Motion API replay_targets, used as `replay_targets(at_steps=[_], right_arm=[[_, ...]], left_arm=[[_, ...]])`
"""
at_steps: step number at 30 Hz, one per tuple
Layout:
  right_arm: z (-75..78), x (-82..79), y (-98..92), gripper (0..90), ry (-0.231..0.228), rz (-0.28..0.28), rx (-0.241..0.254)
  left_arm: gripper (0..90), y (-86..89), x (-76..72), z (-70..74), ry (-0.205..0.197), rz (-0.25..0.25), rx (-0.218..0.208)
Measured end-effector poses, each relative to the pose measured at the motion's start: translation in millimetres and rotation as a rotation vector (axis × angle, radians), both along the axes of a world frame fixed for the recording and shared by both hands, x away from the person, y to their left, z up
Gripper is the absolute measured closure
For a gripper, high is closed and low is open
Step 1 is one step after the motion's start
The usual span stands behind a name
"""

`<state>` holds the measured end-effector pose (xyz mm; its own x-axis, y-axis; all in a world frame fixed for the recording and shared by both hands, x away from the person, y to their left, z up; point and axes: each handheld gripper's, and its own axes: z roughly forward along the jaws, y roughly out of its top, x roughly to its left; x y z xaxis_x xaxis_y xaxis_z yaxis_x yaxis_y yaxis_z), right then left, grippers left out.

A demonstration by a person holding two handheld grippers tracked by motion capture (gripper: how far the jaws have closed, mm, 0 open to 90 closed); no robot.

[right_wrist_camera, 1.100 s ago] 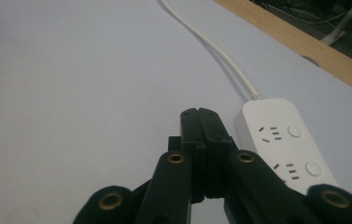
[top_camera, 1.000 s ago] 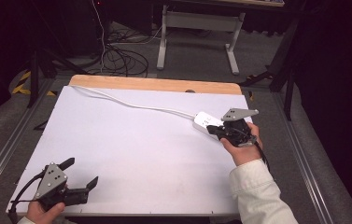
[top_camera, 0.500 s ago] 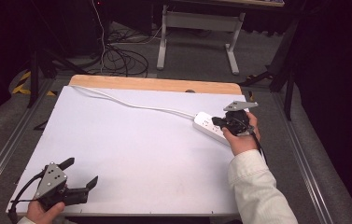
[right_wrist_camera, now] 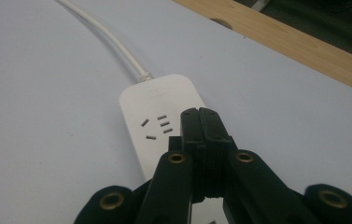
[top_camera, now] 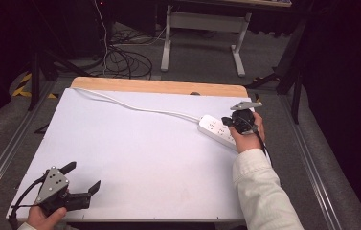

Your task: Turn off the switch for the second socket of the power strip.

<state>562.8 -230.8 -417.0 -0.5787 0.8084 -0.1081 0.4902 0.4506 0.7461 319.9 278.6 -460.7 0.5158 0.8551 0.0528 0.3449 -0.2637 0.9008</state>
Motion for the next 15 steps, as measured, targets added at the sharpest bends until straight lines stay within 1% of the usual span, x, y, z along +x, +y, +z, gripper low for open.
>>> replay_targets(at_steps=[5, 11, 12, 15], right_arm=[[-7.1, 8.2, -1.1, 90.0, 0.002, -0.020, -0.020], [-12.5, 12.9, -2.1, 90.0, 0.016, -0.031, -0.023], [-14.4, 14.5, -2.9, 90.0, 0.022, -0.034, -0.025], [-17.7, 17.5, -4.4, 90.0, 0.036, -0.047, -0.015]], left_arm=[[3.5, 0.2, 0.0, 0.1, -0.002, 0.000, 0.001], [3.5, 0.1, 0.2, -0.2, 0.000, -0.001, 0.000], [3.5, 0.3, 0.2, -0.1, -0.002, -0.001, 0.005], [3.5, 0.1, 0.5, -0.3, -0.002, -0.001, 0.005]])
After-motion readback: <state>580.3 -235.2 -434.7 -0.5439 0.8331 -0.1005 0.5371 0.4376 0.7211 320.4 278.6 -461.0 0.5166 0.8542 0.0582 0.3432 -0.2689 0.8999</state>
